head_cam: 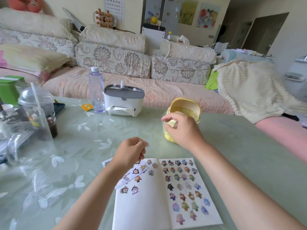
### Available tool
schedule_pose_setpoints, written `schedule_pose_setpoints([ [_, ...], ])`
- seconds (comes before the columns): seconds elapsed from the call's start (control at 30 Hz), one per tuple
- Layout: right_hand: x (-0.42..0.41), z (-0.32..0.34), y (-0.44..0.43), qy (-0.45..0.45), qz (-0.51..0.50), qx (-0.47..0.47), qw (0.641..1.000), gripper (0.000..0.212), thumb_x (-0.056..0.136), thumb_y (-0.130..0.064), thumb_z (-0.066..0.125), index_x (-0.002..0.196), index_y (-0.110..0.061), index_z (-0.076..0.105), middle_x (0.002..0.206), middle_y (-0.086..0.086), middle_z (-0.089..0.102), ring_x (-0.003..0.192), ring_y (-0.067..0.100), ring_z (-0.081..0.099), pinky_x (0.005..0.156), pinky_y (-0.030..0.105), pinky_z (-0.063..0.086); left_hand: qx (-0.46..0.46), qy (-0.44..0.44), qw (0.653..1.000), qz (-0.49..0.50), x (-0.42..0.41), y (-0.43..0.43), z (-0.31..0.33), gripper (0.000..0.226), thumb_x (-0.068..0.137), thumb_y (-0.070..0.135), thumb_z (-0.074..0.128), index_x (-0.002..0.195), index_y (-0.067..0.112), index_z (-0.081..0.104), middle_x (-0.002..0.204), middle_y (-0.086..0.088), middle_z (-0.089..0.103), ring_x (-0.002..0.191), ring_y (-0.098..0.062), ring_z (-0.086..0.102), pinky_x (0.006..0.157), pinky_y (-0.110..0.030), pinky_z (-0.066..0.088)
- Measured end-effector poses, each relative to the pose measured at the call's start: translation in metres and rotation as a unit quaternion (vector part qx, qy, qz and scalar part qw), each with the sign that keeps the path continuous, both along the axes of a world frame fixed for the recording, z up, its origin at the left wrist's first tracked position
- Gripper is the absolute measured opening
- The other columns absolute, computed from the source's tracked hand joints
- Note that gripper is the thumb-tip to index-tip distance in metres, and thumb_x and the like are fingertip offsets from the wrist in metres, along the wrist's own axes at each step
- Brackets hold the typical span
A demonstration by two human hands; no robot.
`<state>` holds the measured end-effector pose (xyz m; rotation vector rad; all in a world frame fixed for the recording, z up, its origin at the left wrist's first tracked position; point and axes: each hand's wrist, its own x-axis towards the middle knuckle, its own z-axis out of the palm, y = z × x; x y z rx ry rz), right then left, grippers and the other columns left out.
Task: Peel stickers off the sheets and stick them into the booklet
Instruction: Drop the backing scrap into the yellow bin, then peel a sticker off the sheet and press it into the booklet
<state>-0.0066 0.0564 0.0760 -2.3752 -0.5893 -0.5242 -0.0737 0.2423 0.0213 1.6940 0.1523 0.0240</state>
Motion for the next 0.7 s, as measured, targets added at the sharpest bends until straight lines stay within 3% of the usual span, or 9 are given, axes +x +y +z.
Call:
schedule_pose_setpoints([
  [0.2,-0.066,-0.017,0.009,0.036,0.051,-0.083,0.995,0.030,0.073,-0.035,0.083,0.099,-0.038,0.070,0.099,-0.024,0.063,0.072,-0.017,0.051,0.064,0.005,0.034,-0.137,0.086,0.986,-0.035,-0.022,-0.002,0.008,0.015,0.091,0.009,0.055,0.077,0.007,0.056,0.065,-0.007,0.050,0.054,-0.023,0.046,0.054,-0.029,0.037],
  [0.4,-0.083,-0.030,0.013,-0.023,0.063,-0.069,0.995,0.006,0.082,-0.038,0.077,0.081,-0.035,0.072,0.086,-0.019,0.064,0.060,-0.006,0.049,0.055,0.017,0.032,-0.161,0.134,0.973,-0.097,-0.041,0.000,0.008,0.019,0.093,0.017,0.052,0.075,0.010,0.051,0.066,-0.007,0.049,0.055,-0.023,0.046,0.056,-0.032,0.035],
  [0.5,-0.088,-0.030,0.013,0.088,0.036,0.054,0.994,0.012,0.083,-0.035,0.078,0.075,-0.028,0.072,0.070,-0.018,0.065,0.052,0.005,0.053,0.054,0.018,0.040,-0.197,0.150,0.959,-0.136,-0.047,0.006,0.011,0.040,0.099,0.042,0.045,0.076,0.012,0.058,0.072,-0.008,0.054,0.059,-0.024,0.051,0.062,-0.034,0.039],
  [0.57,-0.089,-0.028,0.012,0.230,0.035,0.166,0.958,0.012,0.088,-0.027,0.076,0.078,-0.020,0.073,0.061,-0.010,0.065,0.046,0.004,0.053,0.050,0.018,0.040,-0.211,0.131,0.960,-0.126,-0.049,0.009,0.011,0.048,0.100,0.052,0.041,0.086,0.011,0.063,0.077,-0.008,0.061,0.064,-0.024,0.056,0.063,-0.035,0.042],
  [0.63,-0.091,-0.027,0.010,0.352,0.051,0.237,0.904,0.013,0.093,-0.021,0.069,0.087,-0.011,0.073,0.071,-0.002,0.070,0.049,0.009,0.057,0.044,0.023,0.034,-0.161,0.085,0.979,-0.092,-0.050,0.008,0.010,0.039,0.102,0.043,0.045,0.096,0.010,0.065,0.083,-0.006,0.064,0.067,-0.022,0.060,0.063,-0.032,0.045],
  [0.7,-0.090,-0.029,0.007,0.407,0.048,0.266,0.873,0.016,0.095,-0.020,0.066,0.096,-0.005,0.073,0.081,0.001,0.072,0.052,0.014,0.059,0.044,0.026,0.031,-0.113,0.049,0.989,-0.078,-0.052,0.006,0.010,0.028,0.103,0.031,0.049,0.099,0.009,0.067,0.086,-0.005,0.066,0.070,-0.021,0.061,0.062,-0.029,0.047],
])
